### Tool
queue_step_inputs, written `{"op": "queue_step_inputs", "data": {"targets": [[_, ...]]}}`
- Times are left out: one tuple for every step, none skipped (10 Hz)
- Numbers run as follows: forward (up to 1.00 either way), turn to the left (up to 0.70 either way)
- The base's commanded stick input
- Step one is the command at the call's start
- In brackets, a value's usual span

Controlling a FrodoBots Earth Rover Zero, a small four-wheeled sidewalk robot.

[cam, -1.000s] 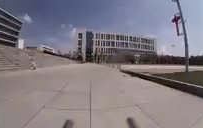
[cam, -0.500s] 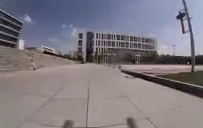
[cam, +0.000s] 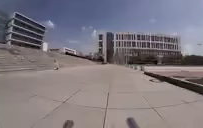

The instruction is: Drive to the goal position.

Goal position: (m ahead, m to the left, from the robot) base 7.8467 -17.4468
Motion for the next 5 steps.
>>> {"op": "queue_step_inputs", "data": {"targets": [[0.7, 0.02], [0.7, 0.03], [0.7, 0.03], [0.7, 0.03], [0.7, 0.03]]}}
